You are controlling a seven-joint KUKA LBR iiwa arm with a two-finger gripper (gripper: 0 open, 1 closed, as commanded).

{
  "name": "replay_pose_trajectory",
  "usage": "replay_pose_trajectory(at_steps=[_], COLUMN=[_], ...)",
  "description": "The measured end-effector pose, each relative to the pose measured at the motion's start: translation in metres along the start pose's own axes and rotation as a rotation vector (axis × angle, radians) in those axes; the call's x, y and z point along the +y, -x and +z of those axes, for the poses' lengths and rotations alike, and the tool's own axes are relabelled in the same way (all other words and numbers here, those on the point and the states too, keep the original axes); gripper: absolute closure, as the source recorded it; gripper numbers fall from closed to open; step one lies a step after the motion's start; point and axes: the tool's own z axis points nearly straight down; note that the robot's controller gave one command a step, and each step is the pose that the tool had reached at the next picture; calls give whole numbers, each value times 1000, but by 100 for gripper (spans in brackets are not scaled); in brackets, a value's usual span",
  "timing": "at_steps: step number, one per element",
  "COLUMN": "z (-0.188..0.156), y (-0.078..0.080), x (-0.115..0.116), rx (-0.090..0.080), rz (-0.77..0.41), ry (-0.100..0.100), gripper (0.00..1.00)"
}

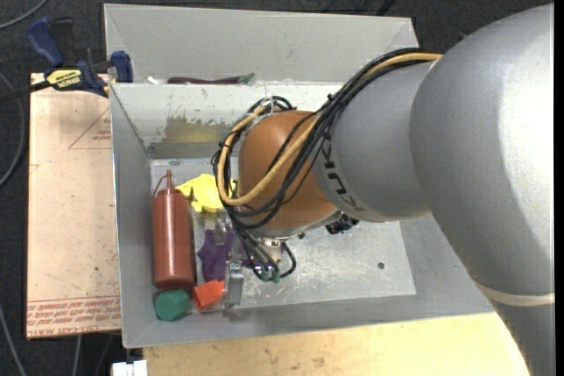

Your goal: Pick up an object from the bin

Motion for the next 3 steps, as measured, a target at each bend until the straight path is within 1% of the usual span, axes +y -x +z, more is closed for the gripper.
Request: replay_pose_trajectory(at_steps=[1,2,3], z=[25,31,31], y=[1,3,3], x=[-11,-2,-2], rx=[4,-1,-1], rz=[-38,150,150], ry=[-5,1,1], gripper=[0,100,100])
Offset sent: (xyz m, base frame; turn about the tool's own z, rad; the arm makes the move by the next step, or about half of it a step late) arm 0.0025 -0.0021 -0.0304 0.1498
